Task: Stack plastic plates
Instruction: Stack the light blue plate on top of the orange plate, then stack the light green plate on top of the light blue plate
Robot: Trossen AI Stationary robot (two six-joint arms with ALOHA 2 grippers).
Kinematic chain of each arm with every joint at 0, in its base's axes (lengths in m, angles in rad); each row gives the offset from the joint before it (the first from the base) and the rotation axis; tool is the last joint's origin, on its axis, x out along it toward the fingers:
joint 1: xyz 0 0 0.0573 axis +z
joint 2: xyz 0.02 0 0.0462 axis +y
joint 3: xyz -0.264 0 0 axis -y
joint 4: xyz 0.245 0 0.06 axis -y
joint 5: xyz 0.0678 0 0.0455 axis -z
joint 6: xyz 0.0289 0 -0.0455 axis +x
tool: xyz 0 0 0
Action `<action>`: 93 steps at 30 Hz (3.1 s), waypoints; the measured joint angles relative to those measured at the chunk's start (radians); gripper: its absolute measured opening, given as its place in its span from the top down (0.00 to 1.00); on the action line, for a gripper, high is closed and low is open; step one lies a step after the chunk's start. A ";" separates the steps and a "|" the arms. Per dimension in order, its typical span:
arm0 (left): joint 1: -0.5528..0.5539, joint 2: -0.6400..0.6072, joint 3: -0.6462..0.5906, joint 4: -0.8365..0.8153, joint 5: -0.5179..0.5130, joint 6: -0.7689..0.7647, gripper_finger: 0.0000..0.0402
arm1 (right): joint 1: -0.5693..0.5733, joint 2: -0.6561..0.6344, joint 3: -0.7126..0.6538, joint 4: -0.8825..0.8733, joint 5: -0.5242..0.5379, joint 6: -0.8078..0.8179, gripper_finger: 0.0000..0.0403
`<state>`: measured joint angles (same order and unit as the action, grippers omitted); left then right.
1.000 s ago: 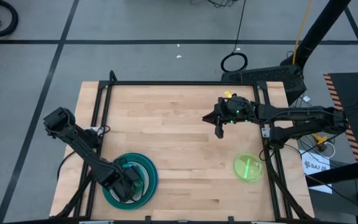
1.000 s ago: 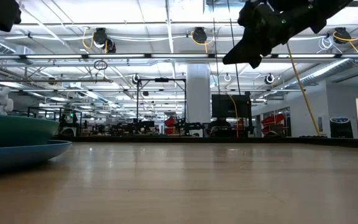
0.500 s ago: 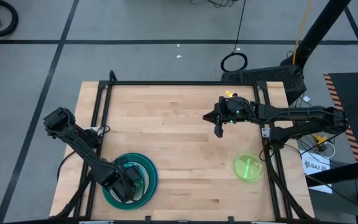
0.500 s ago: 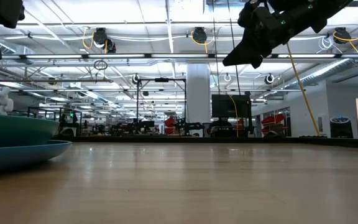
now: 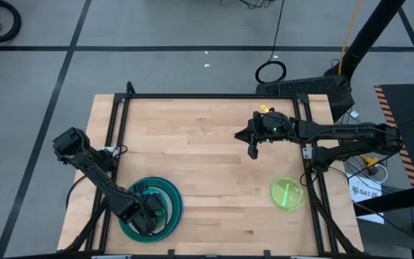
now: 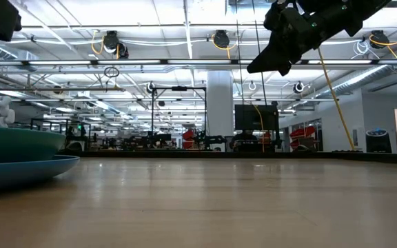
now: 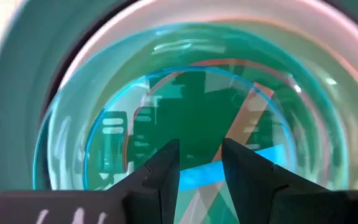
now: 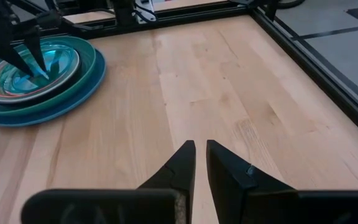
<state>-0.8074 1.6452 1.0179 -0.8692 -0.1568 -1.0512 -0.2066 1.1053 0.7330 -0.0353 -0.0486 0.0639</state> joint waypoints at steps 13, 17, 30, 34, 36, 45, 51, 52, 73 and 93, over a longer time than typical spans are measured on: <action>-0.002 0.012 0.000 0.092 0.027 0.021 0.68 | 0.000 0.000 0.000 0.000 0.000 0.002 0.92; -0.002 0.012 0.000 0.073 0.046 0.022 0.68 | 0.000 0.000 0.000 0.000 0.000 0.003 0.92; 0.014 -0.023 0.179 -0.125 -0.018 0.193 0.68 | 0.000 0.000 0.000 0.009 0.000 0.054 0.92; 0.033 -0.023 0.240 -0.216 -0.095 0.319 0.68 | 0.000 0.000 0.000 0.015 0.000 0.086 0.92; 0.043 -0.026 0.251 -0.255 -0.145 0.380 0.68 | 0.000 0.000 0.000 0.016 0.000 0.106 0.92; 0.069 -0.159 0.251 -0.305 -0.416 0.584 0.68 | 0.056 0.000 0.000 0.017 0.001 0.191 0.92; 0.070 -0.316 0.239 -0.152 -0.509 0.758 0.68 | 0.120 0.000 0.000 0.056 0.004 0.241 0.92; 0.071 -0.339 0.225 -0.099 -0.508 0.802 0.68 | 0.136 0.000 0.000 0.057 0.004 0.252 0.92; 0.410 -0.488 -0.208 0.599 -0.147 1.326 0.68 | 0.516 0.048 0.001 0.034 0.214 0.691 0.92; 0.700 -0.676 -0.231 0.673 -0.051 1.333 0.68 | 0.659 0.410 0.403 -0.929 0.102 1.127 0.95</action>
<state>-0.1078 0.9691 0.7868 -0.1960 -0.2081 0.2815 0.4523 1.5156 1.1365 -0.9646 0.0532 1.1910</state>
